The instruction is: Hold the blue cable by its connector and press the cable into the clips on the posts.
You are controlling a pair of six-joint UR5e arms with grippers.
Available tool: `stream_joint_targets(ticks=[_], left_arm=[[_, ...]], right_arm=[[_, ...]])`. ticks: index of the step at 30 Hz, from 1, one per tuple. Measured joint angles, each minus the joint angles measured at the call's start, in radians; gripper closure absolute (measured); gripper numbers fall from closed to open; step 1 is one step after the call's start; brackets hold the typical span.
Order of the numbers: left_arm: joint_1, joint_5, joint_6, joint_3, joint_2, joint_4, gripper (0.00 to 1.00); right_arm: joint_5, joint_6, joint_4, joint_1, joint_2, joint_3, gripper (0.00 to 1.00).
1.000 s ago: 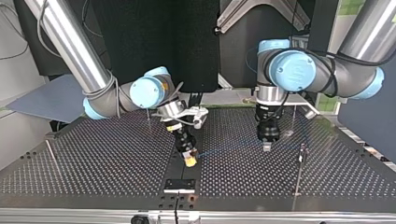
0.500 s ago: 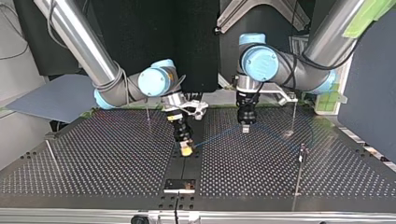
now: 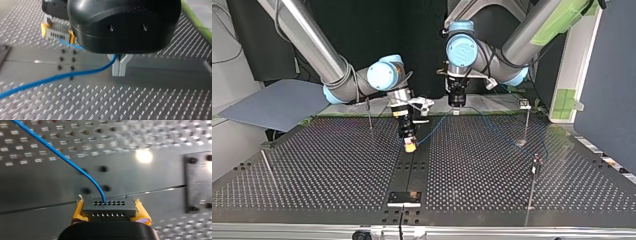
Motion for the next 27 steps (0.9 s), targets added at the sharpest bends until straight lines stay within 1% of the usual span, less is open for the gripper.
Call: stream_joint_targets(ticks=[6,8,10,12,15,19,20,22,24,27], left_arm=[[-0.048,-0.003,-0.008,-0.003,-0.049,0.048,1.0],[-0.056,-0.005,-0.014,-0.003,-0.065,0.065,1.0],[-0.058,-0.007,-0.017,-0.004,-0.084,0.084,1.0],[-0.059,-0.008,-0.019,-0.004,-0.103,0.103,1.0],[-0.058,-0.009,-0.02,-0.004,-0.129,0.129,1.0],[-0.054,-0.013,-0.029,-0.004,-0.165,0.164,1.0],[-0.052,-0.014,-0.034,-0.004,-0.173,0.173,1.0],[-0.046,-0.014,-0.043,-0.004,-0.193,0.193,1.0],[-0.042,-0.01,-0.047,-0.004,-0.213,0.213,1.0],[-0.046,-0.006,-0.045,-0.004,-0.243,0.243,1.0]], right_arm=[[0.035,-0.011,-0.048,0.015,0.041,0.048,1.0],[0.051,-0.012,-0.065,0.02,0.057,0.065,1.0],[0.07,-0.01,-0.084,0.025,0.076,0.084,1.0],[0.085,-0.004,-0.099,0.028,0.091,0.099,1.0],[0.11,0.016,-0.125,0.029,0.117,0.125,1.0],[0.146,0.048,-0.16,0.015,0.152,0.16,1.0],[0.153,0.053,-0.167,0.013,0.159,0.167,1.0],[0.169,0.06,-0.183,0.007,0.175,0.183,1.0],[0.183,0.062,-0.197,0.004,0.189,0.197,1.0],[0.208,0.062,-0.223,0.007,0.215,0.223,1.0]])
